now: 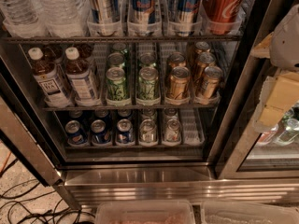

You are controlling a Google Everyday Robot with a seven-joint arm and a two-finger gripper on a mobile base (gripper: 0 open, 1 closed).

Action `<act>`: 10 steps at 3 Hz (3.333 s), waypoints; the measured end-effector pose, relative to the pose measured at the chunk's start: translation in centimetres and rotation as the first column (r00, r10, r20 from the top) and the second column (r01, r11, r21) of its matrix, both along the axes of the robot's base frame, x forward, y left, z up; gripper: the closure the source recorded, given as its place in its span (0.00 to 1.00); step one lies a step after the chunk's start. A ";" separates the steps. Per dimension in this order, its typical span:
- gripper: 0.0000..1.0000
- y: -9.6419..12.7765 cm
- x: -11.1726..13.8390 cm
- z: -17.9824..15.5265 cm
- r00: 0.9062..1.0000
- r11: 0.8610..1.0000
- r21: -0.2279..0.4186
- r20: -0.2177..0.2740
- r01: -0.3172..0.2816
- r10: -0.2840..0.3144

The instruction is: Pick green can from middle shelf of fridge

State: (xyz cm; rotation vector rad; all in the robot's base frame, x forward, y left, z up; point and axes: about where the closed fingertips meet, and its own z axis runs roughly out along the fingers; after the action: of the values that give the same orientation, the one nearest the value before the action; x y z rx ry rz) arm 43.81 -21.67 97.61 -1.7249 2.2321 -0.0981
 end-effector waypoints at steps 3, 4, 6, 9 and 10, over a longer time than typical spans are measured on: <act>0.00 1.1 0.1 -3.8 0.999 0.999 0.041 -0.030 -0.013 0.014; 0.00 3.9 -1.4 -8.7 0.998 0.993 0.118 -0.044 -0.031 0.037; 0.00 9.8 -6.2 -17.2 0.999 0.949 0.313 -0.021 -0.025 0.034; 0.00 16.3 -5.9 -20.3 0.985 0.725 0.681 0.172 -0.103 -0.022; 0.00 18.5 -3.9 -18.3 0.972 0.613 0.773 0.234 -0.166 -0.033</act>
Offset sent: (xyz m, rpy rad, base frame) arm 0.0059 0.0007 -0.0198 0.0209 0.0375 0.0019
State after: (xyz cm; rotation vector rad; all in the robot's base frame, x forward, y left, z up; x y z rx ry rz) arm 39.92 -3.18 79.26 -1.1948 1.6237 0.6046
